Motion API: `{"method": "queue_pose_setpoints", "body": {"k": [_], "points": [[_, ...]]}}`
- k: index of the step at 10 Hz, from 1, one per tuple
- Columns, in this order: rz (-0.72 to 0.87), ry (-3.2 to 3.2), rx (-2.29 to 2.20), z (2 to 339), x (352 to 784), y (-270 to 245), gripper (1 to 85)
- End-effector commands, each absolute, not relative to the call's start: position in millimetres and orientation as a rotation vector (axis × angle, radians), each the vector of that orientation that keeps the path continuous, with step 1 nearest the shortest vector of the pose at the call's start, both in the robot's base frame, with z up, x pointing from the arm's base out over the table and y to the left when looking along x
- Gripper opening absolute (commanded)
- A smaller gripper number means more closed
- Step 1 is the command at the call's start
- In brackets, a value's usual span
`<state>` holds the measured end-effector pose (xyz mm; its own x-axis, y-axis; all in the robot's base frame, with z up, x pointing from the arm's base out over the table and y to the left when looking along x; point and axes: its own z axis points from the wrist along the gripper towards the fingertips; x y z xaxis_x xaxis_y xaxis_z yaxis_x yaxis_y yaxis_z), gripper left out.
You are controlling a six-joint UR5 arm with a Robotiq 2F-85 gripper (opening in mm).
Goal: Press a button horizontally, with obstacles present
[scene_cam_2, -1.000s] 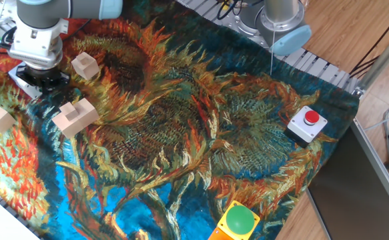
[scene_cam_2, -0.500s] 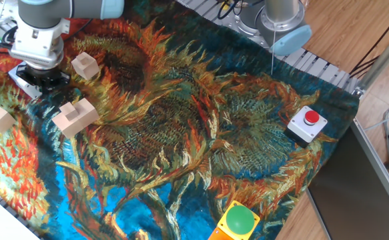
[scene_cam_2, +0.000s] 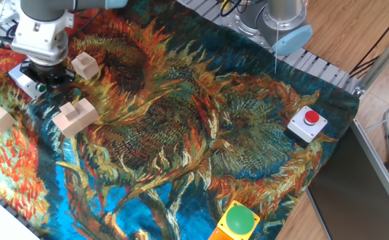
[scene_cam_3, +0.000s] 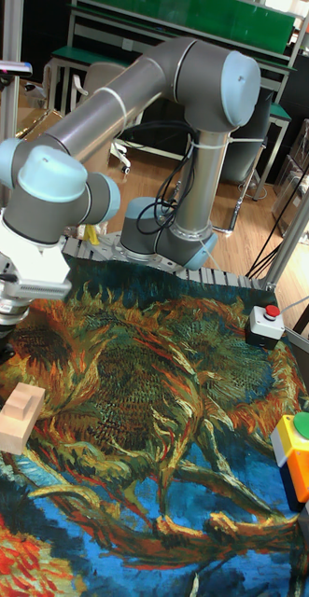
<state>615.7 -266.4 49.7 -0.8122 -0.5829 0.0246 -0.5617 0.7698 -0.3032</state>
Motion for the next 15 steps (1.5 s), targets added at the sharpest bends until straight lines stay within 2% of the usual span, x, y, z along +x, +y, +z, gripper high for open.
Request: {"method": "queue_pose_setpoints", "body": {"k": [1, 3, 6, 11, 12, 14, 15], "points": [[-0.3, 2.907, -0.858, 52, 611, -241, 1.3], [-0.162, 2.94, -0.778, 48, 604, -219, 1.3], [-0.055, 2.974, -0.69, 47, 597, -203, 1.3], [-0.075, 2.981, -0.648, 84, 563, -161, 1.3], [-0.099, 2.982, -0.63, 89, 561, -159, 1.3], [-0.261, 2.905, -0.735, 93, 579, -182, 1.3], [-0.212, 2.923, -0.752, 91, 572, -175, 1.3]]}}
